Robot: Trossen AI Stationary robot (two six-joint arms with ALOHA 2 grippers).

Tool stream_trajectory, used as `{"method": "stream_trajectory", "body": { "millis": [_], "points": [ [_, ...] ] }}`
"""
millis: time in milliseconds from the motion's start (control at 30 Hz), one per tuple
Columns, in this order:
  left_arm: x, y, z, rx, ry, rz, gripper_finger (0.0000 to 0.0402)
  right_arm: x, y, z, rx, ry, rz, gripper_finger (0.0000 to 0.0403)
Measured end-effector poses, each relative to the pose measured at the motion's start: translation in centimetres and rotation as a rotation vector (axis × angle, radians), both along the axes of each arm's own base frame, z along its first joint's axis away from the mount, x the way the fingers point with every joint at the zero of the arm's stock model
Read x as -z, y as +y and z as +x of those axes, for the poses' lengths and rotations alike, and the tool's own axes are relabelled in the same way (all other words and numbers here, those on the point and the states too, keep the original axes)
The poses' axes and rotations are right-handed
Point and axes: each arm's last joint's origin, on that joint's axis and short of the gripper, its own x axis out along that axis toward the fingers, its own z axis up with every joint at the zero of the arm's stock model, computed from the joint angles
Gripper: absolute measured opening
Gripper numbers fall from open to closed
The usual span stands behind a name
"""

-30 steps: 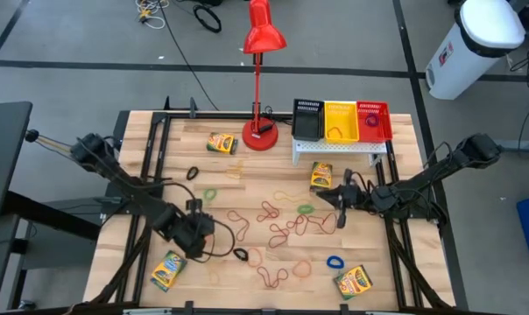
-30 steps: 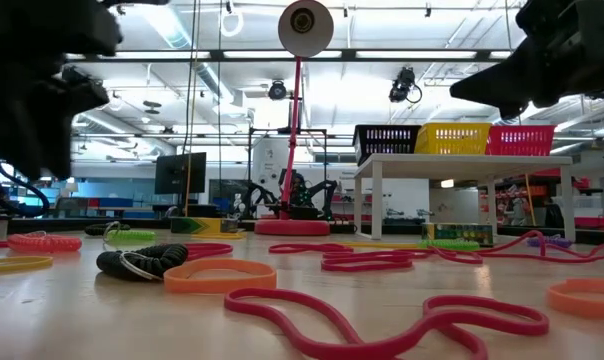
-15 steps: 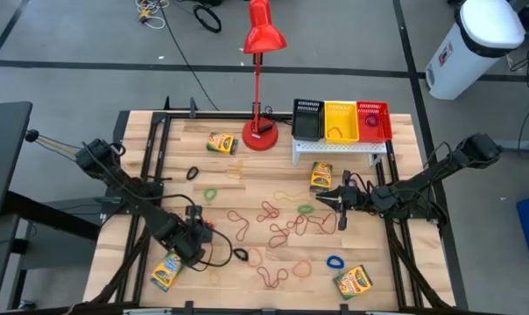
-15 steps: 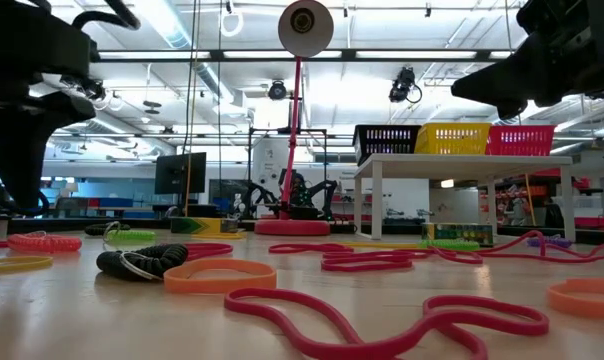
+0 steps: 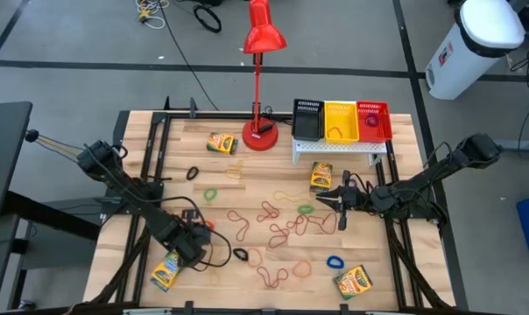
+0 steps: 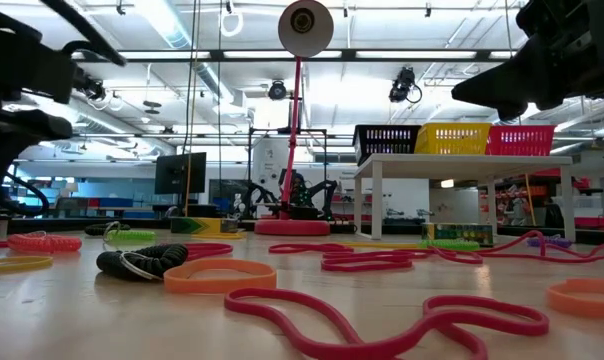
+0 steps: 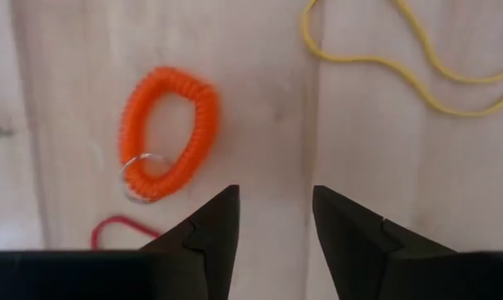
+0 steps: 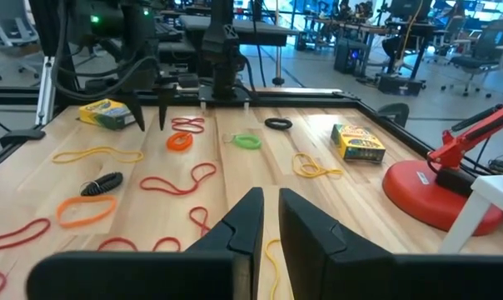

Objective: Pick & Place Office Desk Supplies
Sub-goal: Put the orange spring keychain into the red bin

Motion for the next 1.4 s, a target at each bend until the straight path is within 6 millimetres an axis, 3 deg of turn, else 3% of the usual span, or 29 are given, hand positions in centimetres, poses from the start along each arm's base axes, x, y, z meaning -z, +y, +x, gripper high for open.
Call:
{"method": "stream_trajectory", "body": {
  "millis": [267, 433, 733, 1133, 1400],
  "points": [
    [0.0, 0.7, -0.3, 0.021, -0.013, 0.126, 0.0200, 0.0, 0.0, 0.0, 0.001, 0.004, 0.001, 0.0051],
    [-0.1, 0.8, -0.1, 0.088, -0.058, 0.206, 0.0197, 0.1, 0.0, 0.0, 0.001, 0.004, 0.001, 0.0051],
    [0.2, 0.9, 0.9, 0.189, -0.075, 0.225, 0.0141, 0.1, 0.0, 0.0, 0.001, 0.004, 0.001, 0.0051],
    [1.8, 1.1, 1.5, 0.221, 0.009, 0.213, 0.0121, 0.1, 0.0, 0.0, 0.003, 0.010, 0.010, 0.0051],
    [1.5, 1.3, 1.3, 0.262, 0.039, 0.204, 0.0022, 0.4, 0.0, -0.1, -0.017, 0.037, 0.013, 0.0051]
  ]
}}
